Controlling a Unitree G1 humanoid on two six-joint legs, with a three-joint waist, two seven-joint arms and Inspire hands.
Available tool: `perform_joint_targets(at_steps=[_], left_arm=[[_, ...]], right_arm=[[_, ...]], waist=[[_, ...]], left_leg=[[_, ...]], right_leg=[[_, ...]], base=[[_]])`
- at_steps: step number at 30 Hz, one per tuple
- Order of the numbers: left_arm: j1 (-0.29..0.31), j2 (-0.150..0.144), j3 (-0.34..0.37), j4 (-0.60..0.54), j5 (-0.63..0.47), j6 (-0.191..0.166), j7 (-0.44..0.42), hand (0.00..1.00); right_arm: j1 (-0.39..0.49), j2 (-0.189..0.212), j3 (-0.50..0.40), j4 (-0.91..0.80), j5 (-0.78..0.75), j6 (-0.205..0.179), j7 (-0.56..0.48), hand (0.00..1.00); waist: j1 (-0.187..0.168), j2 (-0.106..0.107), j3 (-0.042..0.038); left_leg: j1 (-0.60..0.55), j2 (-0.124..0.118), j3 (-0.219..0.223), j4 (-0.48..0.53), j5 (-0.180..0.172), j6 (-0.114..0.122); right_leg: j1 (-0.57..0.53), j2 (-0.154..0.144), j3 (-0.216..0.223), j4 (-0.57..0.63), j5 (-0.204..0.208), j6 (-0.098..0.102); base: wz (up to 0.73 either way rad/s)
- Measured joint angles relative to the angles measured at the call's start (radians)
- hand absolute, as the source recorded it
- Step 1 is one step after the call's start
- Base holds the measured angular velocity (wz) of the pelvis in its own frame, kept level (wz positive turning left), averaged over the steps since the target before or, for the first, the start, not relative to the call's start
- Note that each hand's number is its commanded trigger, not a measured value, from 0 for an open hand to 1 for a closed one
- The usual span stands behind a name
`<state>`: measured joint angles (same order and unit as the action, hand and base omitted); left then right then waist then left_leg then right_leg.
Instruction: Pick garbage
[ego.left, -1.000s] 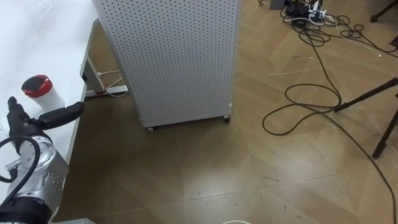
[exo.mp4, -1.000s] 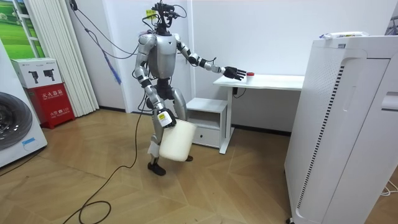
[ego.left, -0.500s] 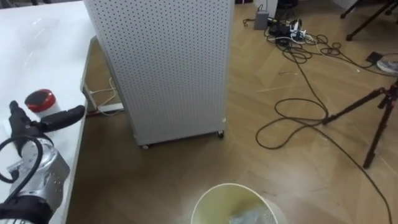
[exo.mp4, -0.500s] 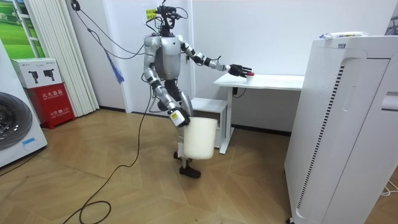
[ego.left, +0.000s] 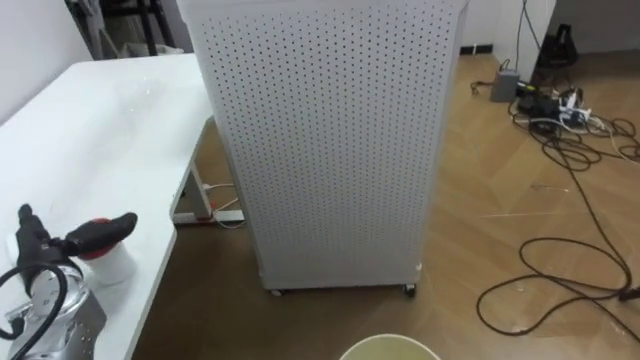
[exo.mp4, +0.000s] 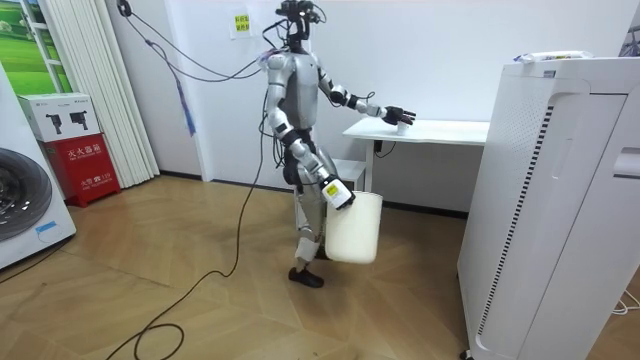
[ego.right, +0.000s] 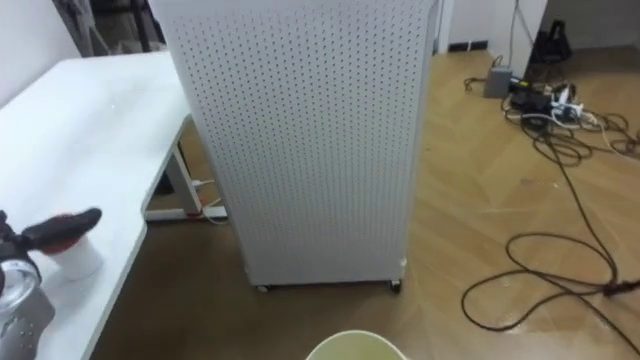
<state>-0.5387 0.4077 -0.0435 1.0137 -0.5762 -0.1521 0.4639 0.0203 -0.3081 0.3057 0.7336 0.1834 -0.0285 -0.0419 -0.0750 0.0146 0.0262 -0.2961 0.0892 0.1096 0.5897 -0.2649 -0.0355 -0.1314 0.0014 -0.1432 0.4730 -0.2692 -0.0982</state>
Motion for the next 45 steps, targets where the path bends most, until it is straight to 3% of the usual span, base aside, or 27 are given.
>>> perform_joint_targets(at_steps=[1, 2, 4, 7, 14, 25, 36, 44, 45], left_arm=[[0.0, 0.0, 0.0, -0.008, -0.003, 0.0, 0.006, 1.0], [0.001, 0.0, 0.0, -0.01, -0.004, 0.0, 0.01, 1.0], [0.001, 0.0, -0.003, -0.014, -0.023, -0.001, 0.015, 1.0], [0.001, 0.0, -0.018, -0.022, -0.077, -0.001, 0.013, 1.0], [0.001, -0.002, -0.016, -0.03, -0.121, -0.013, 0.012, 1.0], [0.001, -0.016, -0.021, -0.029, -0.141, -0.02, -0.045, 1.0], [0.001, -0.025, -0.02, -0.029, -0.138, -0.016, -0.086, 1.0], [0.002, -0.049, -0.02, -0.047, -0.136, -0.006, -0.11, 1.0], [0.016, -0.062, -0.02, -0.085, -0.136, -0.006, -0.11, 1.0]], right_arm=[[0.0, -0.001, -0.001, 0.0, 0.003, 0.0, -0.001, 1.0], [0.004, -0.001, -0.002, 0.002, 0.002, 0.002, -0.002, 1.0], [0.013, -0.005, -0.012, 0.001, 0.002, 0.002, 0.001, 1.0], [0.013, -0.023, -0.026, -0.013, 0.001, 0.002, 0.0, 1.0], [0.014, -0.012, -0.025, -0.057, -0.014, 0.006, -0.011, 1.0], [0.01, -0.006, -0.013, -0.053, 0.01, 0.033, -0.026, 1.0], [0.01, 0.011, -0.013, -0.053, 0.009, 0.048, -0.035, 1.0], [-0.001, 0.011, -0.014, -0.05, 0.003, 0.047, -0.036, 1.0], [-0.002, 0.011, -0.014, -0.045, 0.003, 0.047, -0.037, 1.0]], waist=[[-0.004, 0.0, -0.0002], [0.0, -0.008, -0.0034], [-0.01, -0.027, -0.0109], [-0.004, -0.032, -0.0138], [0.005, -0.033, -0.0141], [0.003, -0.042, -0.0081], [0.016, -0.035, -0.0072], [0.021, -0.021, -0.0122], [0.024, -0.019, -0.0127]], left_leg=[[-0.01, 0.004, 0.001, -0.111, 0.083, 0.009], [0.001, -0.005, 0.003, -0.139, 0.157, 0.025], [0.048, -0.044, -0.001, -0.192, 0.169, 0.04], [0.083, -0.088, -0.002, -0.236, 0.172, 0.047], [0.093, -0.115, -0.009, -0.289, 0.176, 0.057], [0.13, -0.12, -0.004, -0.317, 0.176, 0.057], [0.129, -0.118, -0.003, -0.317, 0.175, 0.059], [0.115, -0.118, -0.008, -0.307, 0.175, 0.061], [0.113, -0.118, -0.01, -0.307, 0.176, 0.062]], right_leg=[[0.014, 0.001, -0.012, -0.009, -0.008, 0.01], [0.032, -0.006, -0.006, -0.011, -0.023, 0.025], [0.067, -0.035, -0.005, -0.047, -0.036, 0.047], [0.095, -0.061, -0.001, -0.088, -0.044, 0.069], [0.105, -0.077, -0.025, -0.115, -0.039, 0.081], [0.149, -0.083, -0.026, -0.159, -0.034, 0.083], [0.15, -0.075, -0.026, -0.167, -0.024, 0.088], [0.151, -0.075, -0.042, -0.169, -0.024, 0.088], [0.153, -0.074, -0.049, -0.18, -0.019, 0.088]], base=[[0.13], [0.1], [0.21], [0.12], [0.09], [0.0], [0.0], [0.06], [0.07]])
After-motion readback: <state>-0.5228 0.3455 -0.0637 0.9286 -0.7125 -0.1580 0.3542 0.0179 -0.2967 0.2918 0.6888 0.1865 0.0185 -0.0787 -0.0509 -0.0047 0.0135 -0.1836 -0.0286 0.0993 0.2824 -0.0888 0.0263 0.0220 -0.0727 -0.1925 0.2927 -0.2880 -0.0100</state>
